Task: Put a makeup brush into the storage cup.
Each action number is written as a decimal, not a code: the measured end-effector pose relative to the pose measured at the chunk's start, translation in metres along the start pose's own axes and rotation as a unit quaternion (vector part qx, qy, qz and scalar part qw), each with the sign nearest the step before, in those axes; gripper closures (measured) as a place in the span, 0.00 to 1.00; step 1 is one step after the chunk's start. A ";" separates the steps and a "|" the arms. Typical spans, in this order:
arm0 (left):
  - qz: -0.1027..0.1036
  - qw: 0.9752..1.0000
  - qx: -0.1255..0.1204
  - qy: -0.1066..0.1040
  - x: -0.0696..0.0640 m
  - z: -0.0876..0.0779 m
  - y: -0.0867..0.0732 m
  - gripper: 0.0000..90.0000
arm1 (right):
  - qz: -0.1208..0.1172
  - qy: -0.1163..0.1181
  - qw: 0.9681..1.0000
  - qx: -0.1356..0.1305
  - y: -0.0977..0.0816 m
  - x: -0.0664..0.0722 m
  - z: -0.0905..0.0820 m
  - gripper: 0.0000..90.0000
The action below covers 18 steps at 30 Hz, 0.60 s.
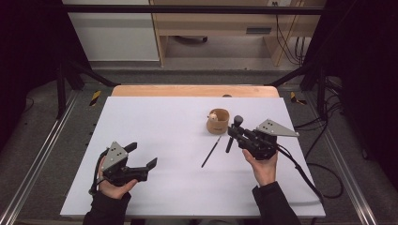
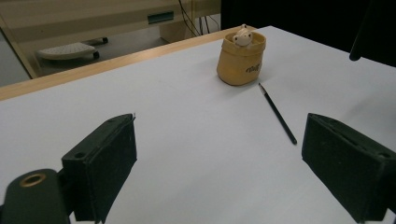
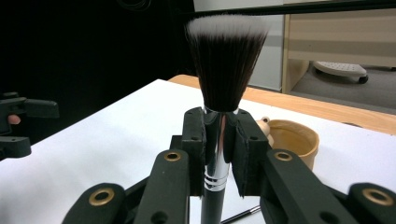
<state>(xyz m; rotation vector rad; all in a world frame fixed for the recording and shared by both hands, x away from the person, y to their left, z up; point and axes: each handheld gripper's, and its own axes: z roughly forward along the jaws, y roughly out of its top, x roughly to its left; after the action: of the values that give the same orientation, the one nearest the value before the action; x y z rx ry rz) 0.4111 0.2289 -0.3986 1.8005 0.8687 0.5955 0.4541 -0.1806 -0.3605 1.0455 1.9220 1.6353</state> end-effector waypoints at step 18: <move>0.000 1.000 0.008 0.019 0.010 -0.001 -0.013 0.10 | -0.012 -0.029 0.999 -0.012 0.013 -0.008 0.021 0.86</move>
<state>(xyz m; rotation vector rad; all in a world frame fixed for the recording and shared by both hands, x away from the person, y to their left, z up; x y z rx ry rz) 0.4131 0.2406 -0.4101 1.8085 0.9010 0.6272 0.4779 -0.1729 -0.3544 1.0446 1.8662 1.5920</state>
